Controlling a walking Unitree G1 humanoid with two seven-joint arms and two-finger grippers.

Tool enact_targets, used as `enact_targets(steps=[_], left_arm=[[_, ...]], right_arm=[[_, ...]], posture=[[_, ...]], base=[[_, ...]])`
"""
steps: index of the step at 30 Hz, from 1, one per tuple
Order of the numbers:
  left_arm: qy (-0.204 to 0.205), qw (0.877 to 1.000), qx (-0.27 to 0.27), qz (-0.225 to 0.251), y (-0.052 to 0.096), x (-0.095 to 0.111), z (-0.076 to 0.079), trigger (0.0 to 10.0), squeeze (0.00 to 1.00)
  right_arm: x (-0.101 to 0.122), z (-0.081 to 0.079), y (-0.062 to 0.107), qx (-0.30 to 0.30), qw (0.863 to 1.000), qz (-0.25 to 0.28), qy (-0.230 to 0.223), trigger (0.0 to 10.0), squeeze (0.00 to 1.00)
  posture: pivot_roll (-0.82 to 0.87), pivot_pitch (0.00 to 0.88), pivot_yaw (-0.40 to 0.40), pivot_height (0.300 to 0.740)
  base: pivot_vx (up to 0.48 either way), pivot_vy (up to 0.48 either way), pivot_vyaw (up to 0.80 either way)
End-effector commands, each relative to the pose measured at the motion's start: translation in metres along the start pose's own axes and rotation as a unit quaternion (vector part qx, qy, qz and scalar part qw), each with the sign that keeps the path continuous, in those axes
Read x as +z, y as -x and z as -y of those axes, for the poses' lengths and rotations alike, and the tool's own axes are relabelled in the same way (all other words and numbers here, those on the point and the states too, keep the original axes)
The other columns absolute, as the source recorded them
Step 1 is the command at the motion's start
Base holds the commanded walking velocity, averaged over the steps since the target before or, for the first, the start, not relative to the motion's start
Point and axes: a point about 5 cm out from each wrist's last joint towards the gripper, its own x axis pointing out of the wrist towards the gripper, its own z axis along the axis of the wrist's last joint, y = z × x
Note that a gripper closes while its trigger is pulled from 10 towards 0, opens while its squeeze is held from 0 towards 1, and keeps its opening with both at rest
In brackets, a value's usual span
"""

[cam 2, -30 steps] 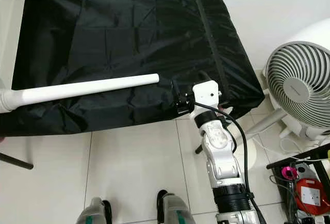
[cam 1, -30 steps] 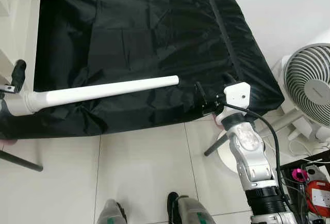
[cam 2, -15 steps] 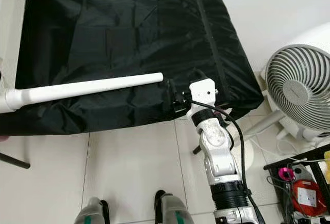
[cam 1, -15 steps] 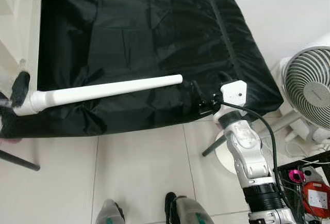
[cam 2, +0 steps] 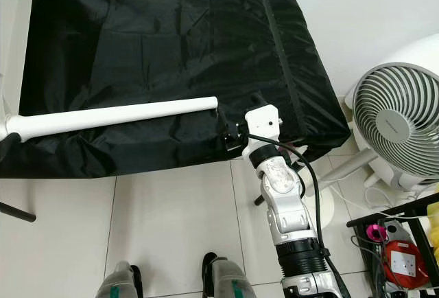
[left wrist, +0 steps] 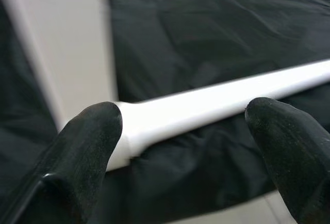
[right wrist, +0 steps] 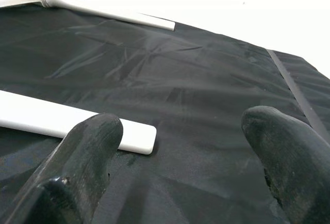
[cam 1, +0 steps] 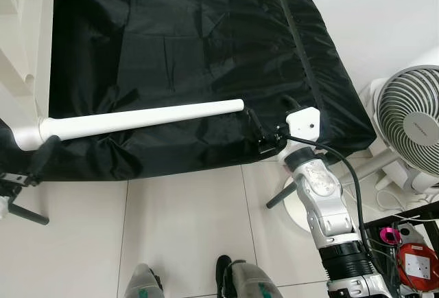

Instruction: Building children table

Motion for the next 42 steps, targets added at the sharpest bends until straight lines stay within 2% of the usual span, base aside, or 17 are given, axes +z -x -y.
enact_targets(steps=[1,4,9,12,16,17,20,22,23,26,33,35,42], left_arm=[[0.011,0.99,-0.139,-0.02,-0.005,-0.007,0.023,10.0,0.0],[0.023,0.991,-0.13,-0.016,-0.02,-0.014,0.023,10.0,0.0],[0.023,0.993,-0.118,-0.007,-0.031,-0.015,0.023,10.0,0.0],[0.017,0.997,-0.079,0.012,-0.047,-0.013,0.013,10.0,0.0],[0.014,0.998,-0.066,0.018,-0.051,-0.011,0.009,10.0,0.0],[0.013,0.998,-0.049,0.02,-0.053,-0.01,0.003,10.0,0.0],[0.008,0.999,-0.03,0.018,-0.054,-0.01,-0.004,10.0,0.0],[-0.008,1.0,0.011,0.017,-0.051,-0.009,-0.02,10.0,0.0],[-0.008,1.0,0.011,0.017,-0.051,-0.009,-0.02,10.0,0.0],[-0.027,0.998,0.051,0.011,-0.043,-0.008,-0.037,10.0,0.0],[-0.043,0.997,0.07,0.007,-0.038,-0.01,-0.047,10.0,0.0],[-0.052,0.994,0.093,0.005,-0.036,-0.012,-0.054,10.0,0.0],[-0.061,0.992,0.11,0.004,-0.036,-0.014,-0.059,10.0,0.0]], right_arm=[[-0.002,0.001,0.001,0.0,1.0,-0.001,-0.003,10.0,0.0],[-0.002,0.002,0.0,0.001,1.0,0.002,-0.004,10.0,0.0],[-0.002,0.002,0.001,-0.001,1.0,0.004,-0.003,10.0,0.0],[-0.002,0.003,0.002,-0.007,1.0,0.005,-0.001,10.0,0.0],[-0.002,0.003,0.003,-0.009,1.0,0.005,-0.001,10.0,0.0],[-0.002,0.003,0.003,-0.012,1.0,0.006,-0.001,10.0,0.0],[-0.003,0.003,0.004,-0.015,1.0,0.006,-0.001,10.0,0.0],[-0.004,0.002,0.005,-0.018,1.0,0.006,-0.003,10.0,0.0],[-0.004,0.002,0.005,-0.018,1.0,0.006,-0.003,10.0,0.0],[-0.004,-0.001,0.004,-0.015,1.0,0.007,-0.009,10.0,0.0],[-0.004,-0.004,0.001,-0.01,1.0,0.009,-0.01,10.0,0.0],[-0.004,-0.003,0.0,-0.007,1.0,0.009,-0.009,10.0,0.0],[-0.004,-0.003,0.001,-0.007,1.0,0.009,-0.008,10.0,0.0]], posture=[[0.04,0.195,-0.067,0.74],[0.03,0.186,-0.055,0.74],[0.02,0.18,-0.047,0.74],[0.01,0.17,-0.033,0.74],[0.01,0.17,-0.033,0.74],[0.01,0.165,-0.024,0.74],[0.01,0.16,-0.018,0.74],[0.02,0.154,-0.015,0.74],[0.02,0.154,-0.015,0.74],[0.03,0.149,-0.019,0.74],[0.03,0.143,-0.028,0.74],[0.04,0.144,-0.032,0.74],[0.03,0.149,-0.033,0.74]], base=[[0.0,0.0,0.0],[0.0,0.0,0.0],[0.0,0.0,0.0],[0.0,0.0,0.0],[0.0,0.0,0.0],[0.0,0.0,0.0],[0.0,0.0,0.0],[0.0,0.0,0.0],[0.0,0.0,0.0],[0.0,0.0,0.0],[0.0,0.0,0.0],[0.0,0.0,0.0],[0.0,0.0,0.0]])
